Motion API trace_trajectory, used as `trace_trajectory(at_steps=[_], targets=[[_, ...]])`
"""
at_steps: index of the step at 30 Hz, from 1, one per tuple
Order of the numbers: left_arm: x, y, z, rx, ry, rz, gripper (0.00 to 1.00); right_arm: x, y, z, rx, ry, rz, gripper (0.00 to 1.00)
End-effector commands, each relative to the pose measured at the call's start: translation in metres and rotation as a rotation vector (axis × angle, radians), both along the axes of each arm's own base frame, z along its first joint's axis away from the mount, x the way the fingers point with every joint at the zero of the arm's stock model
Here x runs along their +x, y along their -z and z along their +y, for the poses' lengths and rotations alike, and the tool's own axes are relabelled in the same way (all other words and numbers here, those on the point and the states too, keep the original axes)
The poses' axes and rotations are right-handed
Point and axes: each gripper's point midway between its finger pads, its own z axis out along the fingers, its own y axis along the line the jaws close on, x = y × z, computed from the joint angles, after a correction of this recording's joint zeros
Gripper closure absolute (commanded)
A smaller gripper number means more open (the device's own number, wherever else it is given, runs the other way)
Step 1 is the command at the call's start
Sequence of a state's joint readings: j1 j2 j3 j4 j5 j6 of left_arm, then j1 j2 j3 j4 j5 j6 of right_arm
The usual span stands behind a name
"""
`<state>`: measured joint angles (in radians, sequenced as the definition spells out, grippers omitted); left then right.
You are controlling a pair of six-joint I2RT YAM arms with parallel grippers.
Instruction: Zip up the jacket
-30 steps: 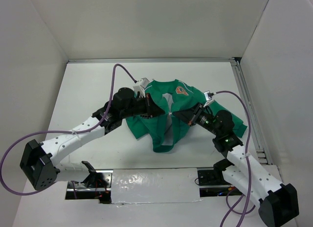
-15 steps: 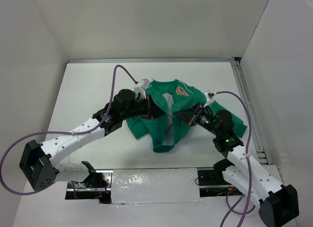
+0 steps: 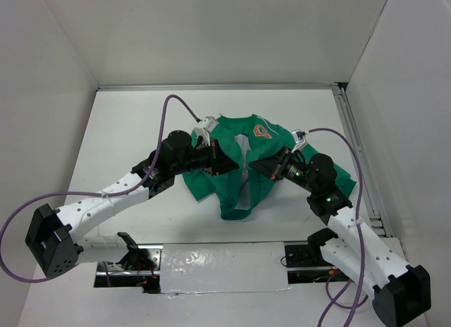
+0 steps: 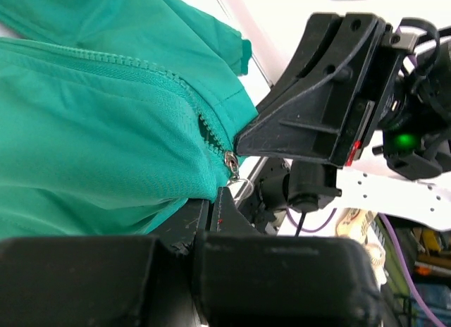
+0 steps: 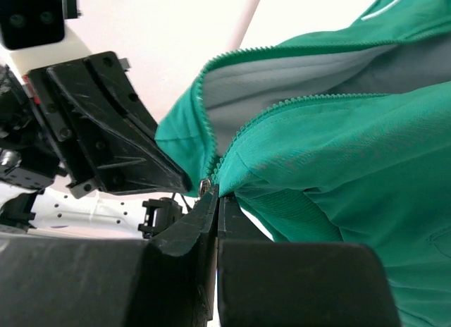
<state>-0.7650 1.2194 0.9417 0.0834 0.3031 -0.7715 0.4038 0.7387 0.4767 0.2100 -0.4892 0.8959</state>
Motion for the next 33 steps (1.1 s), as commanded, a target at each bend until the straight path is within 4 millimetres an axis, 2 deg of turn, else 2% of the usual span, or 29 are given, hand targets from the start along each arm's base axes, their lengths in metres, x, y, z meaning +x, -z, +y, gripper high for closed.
trace_trajectory(at_steps=[1,7,15,20,21,22,23,26,29,33], targets=[[-0.008,-0.025,-0.011,-0.064,0.087,-0.094,1.00,-0.010,-0.034,0.004,0.060,-0.046,-0.145,1.00],[-0.006,-0.024,-0.007,-0.069,0.110,-0.086,1.00,-0.019,-0.042,0.000,0.083,-0.045,-0.214,1.00],[-0.021,-0.028,-0.004,-0.110,0.273,-0.144,1.00,-0.014,-0.034,0.003,0.040,-0.059,-0.183,1.00],[-0.020,-0.026,-0.001,-0.111,0.296,-0.126,1.00,-0.015,-0.035,0.004,0.036,-0.067,-0.200,1.00],[-0.016,-0.019,0.000,-0.094,0.286,-0.079,0.95,-0.017,-0.034,0.005,0.033,-0.079,-0.203,1.00],[-0.014,-0.022,-0.001,-0.096,0.286,-0.061,0.86,-0.019,-0.034,0.006,0.029,-0.090,-0.203,1.00],[-0.012,-0.019,0.000,-0.093,0.288,-0.036,0.64,-0.019,-0.035,0.007,0.027,-0.094,-0.210,1.00],[-0.011,-0.016,-0.003,-0.111,0.325,0.002,0.49,-0.023,-0.033,0.011,0.027,-0.114,-0.207,1.00],[-0.009,-0.015,-0.005,-0.114,0.321,0.025,0.42,-0.024,-0.031,0.013,0.024,-0.116,-0.205,1.00],[-0.010,-0.016,-0.004,-0.120,0.320,0.025,0.44,-0.023,-0.028,0.014,0.023,-0.106,-0.196,1.00]])
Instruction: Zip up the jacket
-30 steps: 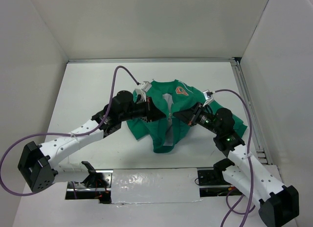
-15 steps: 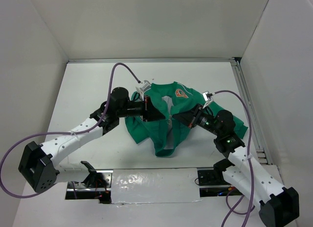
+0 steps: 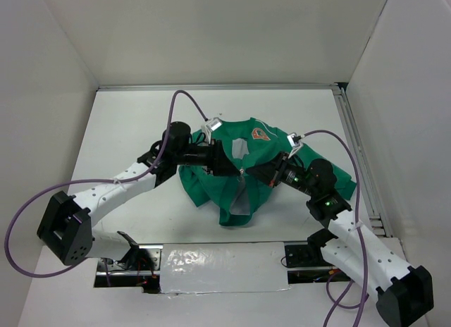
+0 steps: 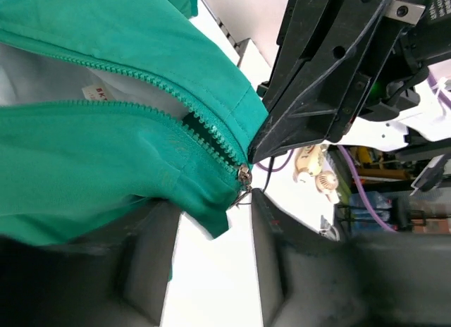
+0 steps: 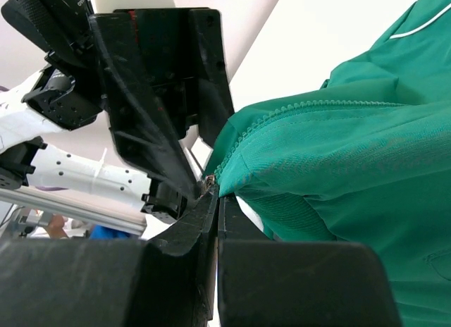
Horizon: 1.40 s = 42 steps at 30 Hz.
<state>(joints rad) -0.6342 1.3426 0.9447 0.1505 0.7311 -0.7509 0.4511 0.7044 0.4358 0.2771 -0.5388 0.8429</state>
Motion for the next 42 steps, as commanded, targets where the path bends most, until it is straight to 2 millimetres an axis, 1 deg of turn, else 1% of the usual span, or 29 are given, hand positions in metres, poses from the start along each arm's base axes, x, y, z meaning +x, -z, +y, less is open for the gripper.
trace_trajectory(at_steps=[1,3,4,6,7,9,10,11,12,16,18,19,20,21,23,25,26,28,29,30,31,33,34,38,40,41,42], targets=[[0.001,-0.034,-0.004,-0.078,0.026,-0.060,0.49,-0.002,-0.024,0.004,0.032,-0.014,-0.092,1.00],[0.000,-0.033,-0.004,-0.082,0.029,-0.053,0.52,-0.002,-0.025,0.005,0.039,-0.019,-0.091,1.00],[0.000,-0.032,-0.004,-0.081,0.028,-0.049,0.61,-0.001,-0.024,0.006,0.040,-0.018,-0.083,1.00],[-0.001,-0.033,-0.004,-0.084,0.035,-0.046,0.68,0.001,-0.023,0.006,0.045,-0.001,-0.074,1.00],[-0.002,-0.032,-0.004,-0.086,0.047,-0.045,0.73,0.002,-0.022,0.006,0.049,0.003,-0.071,1.00],[-0.003,-0.032,-0.005,-0.089,0.054,-0.041,0.77,0.003,-0.023,0.006,0.061,0.012,-0.074,1.00],[-0.003,-0.032,-0.006,-0.092,0.060,-0.038,0.85,0.003,-0.024,0.006,0.061,0.012,-0.076,1.00],[-0.004,-0.033,-0.006,-0.094,0.063,-0.033,0.90,0.002,-0.025,0.008,0.061,0.010,-0.080,1.00],[-0.003,-0.031,-0.006,-0.092,0.063,-0.028,1.00,0.003,-0.024,0.008,0.059,0.013,-0.075,1.00],[-0.010,-0.028,-0.005,-0.098,0.074,-0.056,1.00,0.007,-0.028,0.007,0.074,0.037,-0.080,1.00],[-0.010,-0.026,-0.006,-0.076,0.036,-0.092,1.00,0.011,-0.034,0.006,0.092,0.062,-0.080,1.00],[-0.005,-0.018,-0.006,-0.029,-0.019,-0.100,1.00,0.014,-0.039,0.006,0.107,0.071,-0.082,1.00],[-0.013,-0.015,-0.012,-0.011,-0.010,-0.110,1.00,0.016,-0.041,0.006,0.112,0.077,-0.080,1.00],[-0.018,-0.015,-0.012,-0.004,-0.010,-0.119,1.00,0.017,-0.043,0.006,0.117,0.081,-0.079,1.00],[-0.029,-0.001,-0.013,0.034,0.003,-0.108,1.00,0.022,-0.053,0.003,0.131,0.111,-0.083,1.00],[-0.029,0.012,-0.012,0.074,-0.018,-0.086,1.00,0.026,-0.062,-0.001,0.150,0.135,-0.089,1.00],[-0.034,0.021,-0.012,0.099,-0.012,-0.068,1.00,0.028,-0.070,-0.004,0.159,0.146,-0.103,1.00],[-0.039,0.030,-0.012,0.121,-0.008,-0.056,1.00,0.031,-0.073,-0.008,0.155,0.164,-0.108,1.00],[-0.046,0.033,-0.014,0.127,0.008,-0.051,1.00,0.032,-0.074,-0.010,0.153,0.173,-0.108,1.00],[-0.047,0.035,-0.014,0.135,0.005,-0.050,1.00,0.036,-0.076,-0.016,0.140,0.200,-0.114,1.00],[-0.053,0.037,-0.015,0.144,0.022,-0.048,1.00,0.038,-0.077,-0.019,0.132,0.214,-0.115,1.00],[-0.057,0.035,-0.017,0.145,0.025,-0.063,1.00,0.043,-0.080,-0.028,0.132,0.243,-0.125,1.00],[-0.059,0.033,-0.017,0.144,0.029,-0.069,1.00,0.041,-0.081,-0.029,0.134,0.235,-0.130,1.00],[-0.058,0.034,-0.015,0.157,0.011,-0.075,1.00,0.042,-0.078,-0.031,0.099,0.213,-0.119,1.00],[-0.049,0.034,-0.014,0.171,-0.032,-0.082,1.00,0.042,-0.064,-0.026,0.034,0.174,-0.094,1.00],[-0.041,0.029,-0.016,0.169,-0.055,-0.084,1.00,0.041,-0.059,-0.024,0.006,0.157,-0.086,1.00],[-0.032,0.026,-0.015,0.165,-0.074,-0.075,1.00,0.040,-0.046,-0.022,-0.029,0.141,-0.049,1.00]])
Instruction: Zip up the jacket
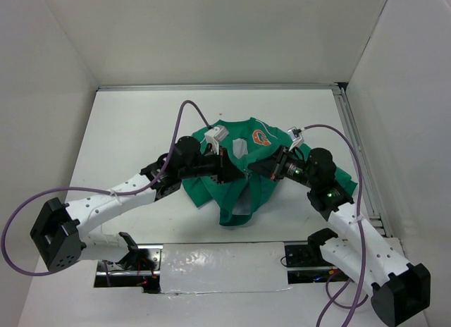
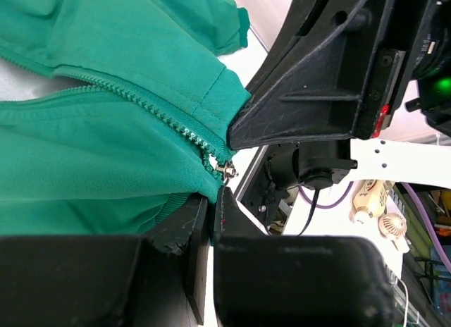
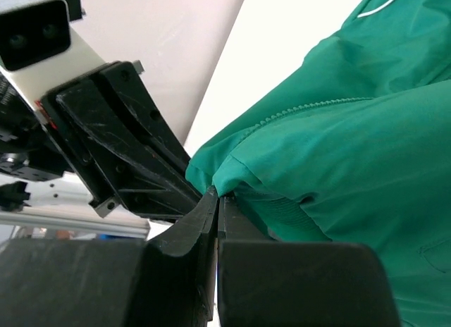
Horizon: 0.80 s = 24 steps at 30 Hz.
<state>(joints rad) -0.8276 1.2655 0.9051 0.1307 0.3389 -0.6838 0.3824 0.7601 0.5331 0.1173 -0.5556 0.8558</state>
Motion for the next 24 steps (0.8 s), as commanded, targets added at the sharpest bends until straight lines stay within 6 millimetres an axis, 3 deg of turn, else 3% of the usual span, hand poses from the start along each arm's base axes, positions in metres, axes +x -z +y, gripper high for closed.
trace_trajectory(at_steps=[1,4,6,9,10,13,20,24], targets=[[-0.015,0.017,0.003,0.068,0.067,0.099,1.00,0.021,-0.041,-0.011,-0.018,0.076,-0.153,1.00],[0.002,0.006,0.002,0.059,0.020,0.116,1.00,0.018,-0.018,-0.013,-0.095,0.071,-0.117,0.99],[0.009,-0.001,0.002,0.049,0.000,0.104,1.00,0.014,-0.007,-0.016,-0.141,0.067,-0.103,0.93],[0.016,-0.008,0.002,0.043,-0.022,0.093,1.00,0.005,-0.001,-0.015,-0.175,0.024,-0.116,0.70],[0.019,-0.010,0.003,0.050,-0.041,0.092,1.00,0.002,-0.001,-0.015,-0.183,0.010,-0.120,0.56],[0.024,-0.008,0.008,0.062,-0.079,0.128,1.00,-0.010,0.005,-0.010,-0.223,-0.059,-0.132,0.44],[0.024,-0.014,0.010,0.027,-0.071,0.162,1.00,-0.035,0.024,0.001,-0.228,-0.165,-0.129,0.32],[0.022,-0.022,0.010,-0.002,-0.047,0.169,1.00,-0.040,0.019,0.007,-0.204,-0.170,-0.190,0.28]])
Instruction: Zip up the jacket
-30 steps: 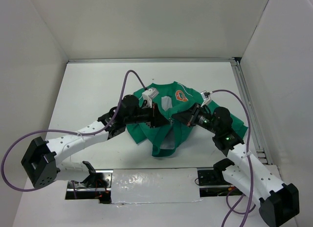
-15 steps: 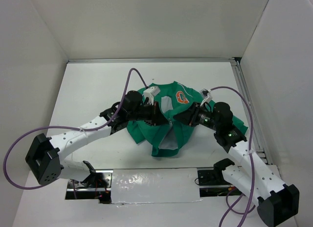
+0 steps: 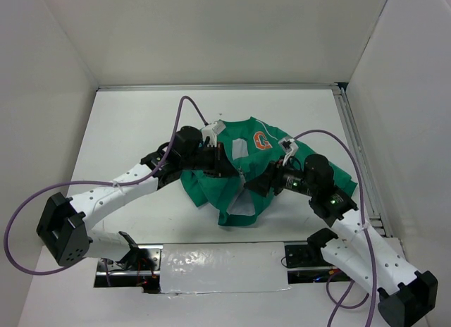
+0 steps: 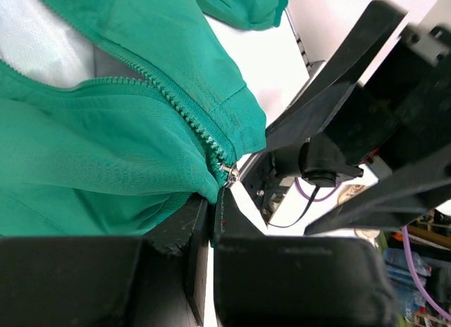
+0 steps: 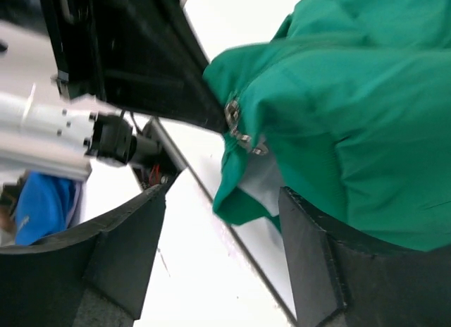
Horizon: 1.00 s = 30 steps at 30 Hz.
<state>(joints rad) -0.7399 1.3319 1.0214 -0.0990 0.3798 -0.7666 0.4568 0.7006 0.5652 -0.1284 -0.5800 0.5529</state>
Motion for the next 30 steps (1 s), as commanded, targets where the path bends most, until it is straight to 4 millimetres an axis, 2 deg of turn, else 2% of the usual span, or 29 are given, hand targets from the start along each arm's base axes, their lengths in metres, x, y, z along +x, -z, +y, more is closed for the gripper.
trace_trajectory(at_steps=[1,2,3,4,5,6,10,17,20,22,24,29,30], targets=[[0.000,-0.037,-0.008,-0.100,0.042,-0.042,1.00,-0.005,-0.010,0.006,0.026,-0.031,-0.078,0.26],[-0.002,-0.037,-0.007,-0.105,0.048,-0.036,1.00,-0.004,-0.009,0.008,0.026,-0.035,-0.080,0.15],[-0.004,-0.038,-0.008,-0.111,0.056,-0.040,1.00,-0.005,-0.012,0.011,0.035,-0.052,-0.098,0.09],[-0.003,-0.040,-0.007,-0.114,0.056,-0.043,1.00,-0.002,-0.006,0.014,0.026,-0.052,-0.075,0.08],[-0.005,-0.042,-0.007,-0.117,0.059,-0.042,1.00,-0.001,-0.005,0.015,0.024,-0.058,-0.068,0.01],[-0.004,-0.041,-0.007,-0.114,0.058,-0.046,1.00,0.001,-0.010,0.019,0.040,-0.069,-0.092,0.00],[-0.005,-0.042,-0.006,-0.113,0.059,-0.047,1.00,0.007,-0.010,0.028,0.059,-0.087,-0.088,0.00],[-0.002,-0.039,-0.006,-0.107,0.042,-0.035,1.00,0.004,-0.018,0.038,0.081,-0.144,-0.088,0.01],[0.003,-0.037,-0.005,-0.099,0.019,-0.034,1.00,0.000,-0.018,0.038,0.085,-0.152,-0.084,0.10],[0.004,-0.035,-0.006,-0.096,0.013,-0.033,1.00,-0.003,-0.018,0.038,0.085,-0.157,-0.078,0.24],[0.004,-0.034,-0.006,-0.094,0.012,-0.029,1.00,-0.004,-0.017,0.037,0.082,-0.151,-0.076,0.32],[0.004,-0.032,-0.006,-0.092,0.014,-0.026,1.00,-0.002,-0.016,0.035,0.073,-0.123,-0.070,0.35],[0.004,-0.033,-0.006,-0.093,0.014,-0.027,1.00,-0.001,-0.017,0.035,0.073,-0.120,-0.071,0.42]])
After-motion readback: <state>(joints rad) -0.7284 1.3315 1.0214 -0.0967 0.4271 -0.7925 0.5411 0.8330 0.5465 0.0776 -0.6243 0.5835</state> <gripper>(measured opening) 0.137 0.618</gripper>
